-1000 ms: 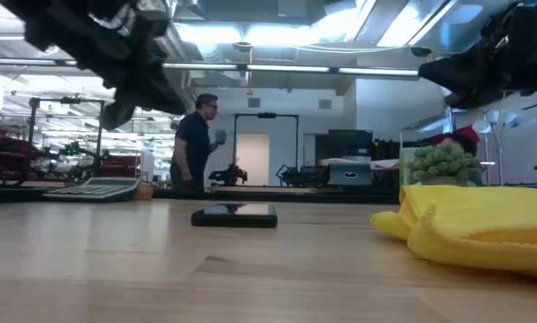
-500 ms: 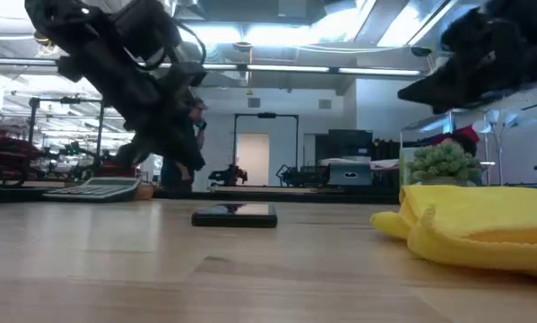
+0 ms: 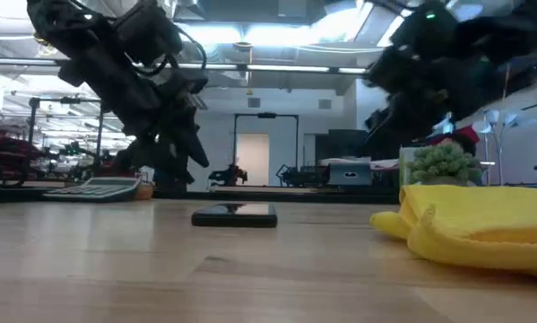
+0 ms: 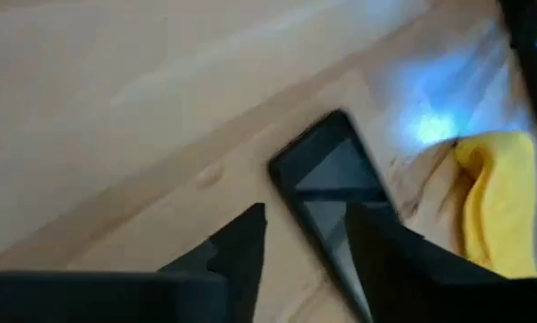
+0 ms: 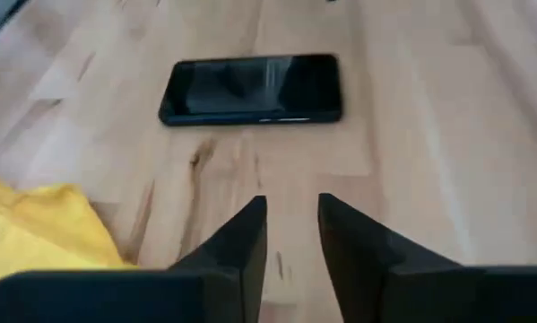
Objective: Apply microfiber cloth
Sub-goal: Spray the front of the black cellphone with green spray bottle
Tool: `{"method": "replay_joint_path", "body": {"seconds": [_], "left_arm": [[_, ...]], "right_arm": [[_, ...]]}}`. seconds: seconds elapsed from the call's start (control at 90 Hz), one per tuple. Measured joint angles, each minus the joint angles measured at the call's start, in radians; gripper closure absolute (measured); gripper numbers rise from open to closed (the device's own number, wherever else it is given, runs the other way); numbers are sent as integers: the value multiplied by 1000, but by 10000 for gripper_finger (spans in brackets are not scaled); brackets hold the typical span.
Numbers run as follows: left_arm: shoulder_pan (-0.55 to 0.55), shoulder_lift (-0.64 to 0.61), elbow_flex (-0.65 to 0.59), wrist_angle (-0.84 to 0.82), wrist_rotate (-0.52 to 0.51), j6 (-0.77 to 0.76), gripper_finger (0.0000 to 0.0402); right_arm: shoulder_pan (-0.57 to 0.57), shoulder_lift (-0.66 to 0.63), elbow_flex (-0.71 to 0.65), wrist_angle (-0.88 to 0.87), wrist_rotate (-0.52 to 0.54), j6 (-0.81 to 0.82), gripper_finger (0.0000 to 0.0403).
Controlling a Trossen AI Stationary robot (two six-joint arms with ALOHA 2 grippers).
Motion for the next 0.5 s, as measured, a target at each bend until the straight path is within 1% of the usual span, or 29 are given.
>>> {"method": "replay_joint_path", "body": {"seconds": [0.111,0.222,0.333,0.5], "left_arm": [[-27,51,0,42,0,-50,226],[-57,112,0,75,-1,-78,222],[-84,166,0,147,-8,-104,223],[-105,220,2,225,-27,-130,224]], "right_arm": [[53,120,82,3,52,-2,311],[97,217,144,0,91,1,311],[131,287,188,-2,142,2,311],[151,350,224,6,232,33,311]]}}
